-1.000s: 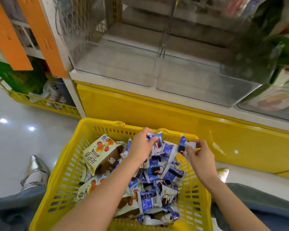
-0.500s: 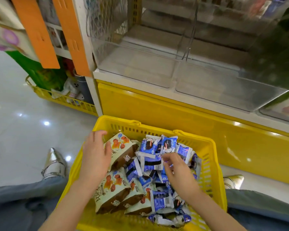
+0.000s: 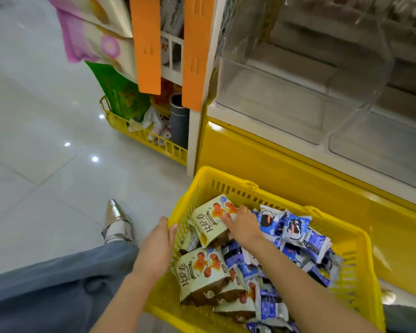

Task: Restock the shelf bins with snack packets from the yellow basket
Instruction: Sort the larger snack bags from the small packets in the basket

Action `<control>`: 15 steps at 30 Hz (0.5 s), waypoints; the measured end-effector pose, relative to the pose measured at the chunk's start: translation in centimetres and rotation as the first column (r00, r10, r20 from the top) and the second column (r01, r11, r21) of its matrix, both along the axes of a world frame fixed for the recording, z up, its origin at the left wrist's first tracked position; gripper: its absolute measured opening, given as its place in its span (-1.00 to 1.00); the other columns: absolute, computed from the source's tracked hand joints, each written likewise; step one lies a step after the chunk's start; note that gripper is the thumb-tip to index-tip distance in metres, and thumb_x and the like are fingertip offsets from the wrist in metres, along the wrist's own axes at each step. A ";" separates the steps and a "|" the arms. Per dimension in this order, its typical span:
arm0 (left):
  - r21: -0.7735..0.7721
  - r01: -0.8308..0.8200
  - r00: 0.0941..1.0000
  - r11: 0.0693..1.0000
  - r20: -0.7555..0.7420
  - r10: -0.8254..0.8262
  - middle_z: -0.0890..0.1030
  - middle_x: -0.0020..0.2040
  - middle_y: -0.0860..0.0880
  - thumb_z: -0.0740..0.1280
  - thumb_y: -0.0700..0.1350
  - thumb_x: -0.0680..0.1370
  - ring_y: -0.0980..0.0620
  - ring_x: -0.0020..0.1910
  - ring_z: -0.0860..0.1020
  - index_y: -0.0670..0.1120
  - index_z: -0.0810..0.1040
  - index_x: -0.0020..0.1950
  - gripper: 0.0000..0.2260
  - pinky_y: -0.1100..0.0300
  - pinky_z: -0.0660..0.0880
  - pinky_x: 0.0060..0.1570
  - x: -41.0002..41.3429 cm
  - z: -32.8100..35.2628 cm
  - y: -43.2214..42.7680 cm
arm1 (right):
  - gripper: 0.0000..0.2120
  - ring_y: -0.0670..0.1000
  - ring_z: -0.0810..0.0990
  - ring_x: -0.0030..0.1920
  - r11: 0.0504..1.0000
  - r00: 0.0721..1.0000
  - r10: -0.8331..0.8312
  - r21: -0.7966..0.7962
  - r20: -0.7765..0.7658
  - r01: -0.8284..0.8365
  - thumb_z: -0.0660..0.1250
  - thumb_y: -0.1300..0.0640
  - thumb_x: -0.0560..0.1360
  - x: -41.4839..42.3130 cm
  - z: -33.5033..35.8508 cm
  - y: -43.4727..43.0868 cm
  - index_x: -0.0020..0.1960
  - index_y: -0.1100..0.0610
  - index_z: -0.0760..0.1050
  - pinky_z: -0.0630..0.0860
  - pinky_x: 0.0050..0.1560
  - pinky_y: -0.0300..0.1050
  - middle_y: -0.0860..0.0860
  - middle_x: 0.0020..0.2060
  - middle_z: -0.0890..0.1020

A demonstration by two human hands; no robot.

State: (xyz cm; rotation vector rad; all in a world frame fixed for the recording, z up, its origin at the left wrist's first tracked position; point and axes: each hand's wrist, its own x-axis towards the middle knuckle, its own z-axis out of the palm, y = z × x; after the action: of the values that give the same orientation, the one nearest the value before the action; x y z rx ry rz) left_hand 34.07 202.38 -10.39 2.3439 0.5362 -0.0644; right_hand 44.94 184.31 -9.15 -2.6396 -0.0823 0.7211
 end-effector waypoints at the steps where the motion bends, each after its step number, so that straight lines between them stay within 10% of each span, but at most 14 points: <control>1: 0.005 0.007 1.000 1.000 0.007 -0.007 0.43 -0.37 0.03 0.02 0.07 0.62 0.09 -0.41 0.40 -0.03 0.24 -0.13 -0.78 0.11 0.24 -0.41 0.3 0.1 0.1 | -0.40 0.19 0.33 0.35 0.999 0.998 -0.038 0.003 -0.051 0.038 0.24 -0.10 0.54 0.6 0.0 0.0 0.37 0.31 0.19 0.32 0.30 0.02 0.20 0.32 0.38; 6: -0.013 0.063 0.998 0.998 0.021 -0.063 0.43 -0.32 0.02 0.01 0.10 0.61 0.02 -0.34 0.44 -0.05 0.26 -0.10 -0.75 0.12 0.28 -0.35 1.4 0.1 0.4 | -0.58 0.08 0.57 0.11 0.990 0.973 -0.085 0.095 -0.215 0.108 0.49 -0.08 0.36 1.9 0.6 -0.5 0.06 0.15 0.49 0.50 0.09 -0.07 0.09 0.12 0.61; 15: -0.056 0.063 0.998 0.996 -0.001 -0.063 0.49 -0.24 -0.05 0.03 0.07 0.61 -0.02 -0.26 0.47 -0.09 0.32 -0.02 -0.75 0.06 0.41 -0.23 1.1 0.7 0.4 | -0.57 -0.08 0.55 -0.19 0.966 0.993 -0.065 0.257 0.097 0.038 0.47 0.01 0.39 -2.6 3.8 -0.3 0.06 0.05 0.27 0.43 -0.32 -0.33 -0.02 -0.09 0.57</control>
State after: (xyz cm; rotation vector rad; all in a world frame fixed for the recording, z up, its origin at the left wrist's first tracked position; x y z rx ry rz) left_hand 35.20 202.77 -9.71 2.3062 0.4568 -0.1108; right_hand 42.35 184.01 -5.39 -2.4213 -0.1261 0.5157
